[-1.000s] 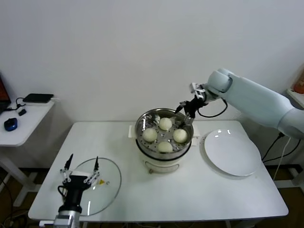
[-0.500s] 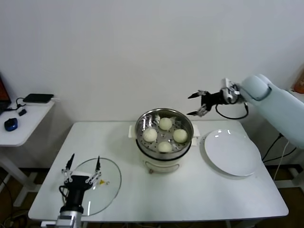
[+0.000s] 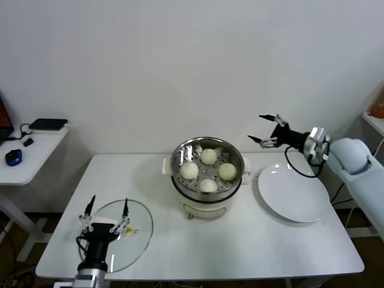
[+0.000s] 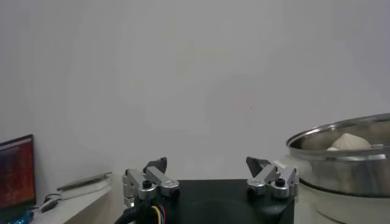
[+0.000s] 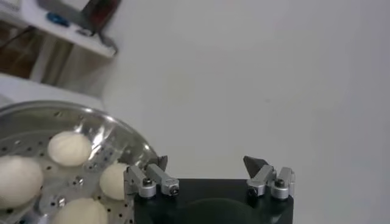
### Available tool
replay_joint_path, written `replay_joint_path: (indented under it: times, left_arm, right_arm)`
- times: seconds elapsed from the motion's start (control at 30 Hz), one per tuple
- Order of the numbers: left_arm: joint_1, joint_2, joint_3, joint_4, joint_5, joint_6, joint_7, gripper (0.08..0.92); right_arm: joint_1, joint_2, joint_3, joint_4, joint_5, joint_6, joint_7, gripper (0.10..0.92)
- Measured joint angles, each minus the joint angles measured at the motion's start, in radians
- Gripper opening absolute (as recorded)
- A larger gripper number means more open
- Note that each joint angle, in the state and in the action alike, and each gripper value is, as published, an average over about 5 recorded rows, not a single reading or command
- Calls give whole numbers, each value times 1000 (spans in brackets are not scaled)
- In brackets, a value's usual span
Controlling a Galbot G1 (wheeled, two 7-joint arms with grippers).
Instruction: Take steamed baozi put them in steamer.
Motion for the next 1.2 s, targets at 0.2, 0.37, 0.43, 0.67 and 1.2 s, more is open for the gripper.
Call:
replay_joint_path:
  times: [0.2,0.37,0.43,0.67,1.2]
  left_arm:
    - [-1,1,1,3,-5,5,-3,823]
    - [10,1,4,6,-5,0,-5,823]
    - [17,1,3,8,-4,-3,-5,823]
    - [38,1,-9,6,-9,-13,-6,823]
    - [45,-1,-7,-16,-11,-2,-10,823]
  right_arm:
    - [-281,84,240,102,-11,56,129,823]
    - [-481,172,385,180,-13,103,224,823]
    - [-552,207,430,208,-12,120,256,823]
    - [-762,321,539,287,-5,165,331,823]
    - [-1051,455,632,364,16,239,392,823]
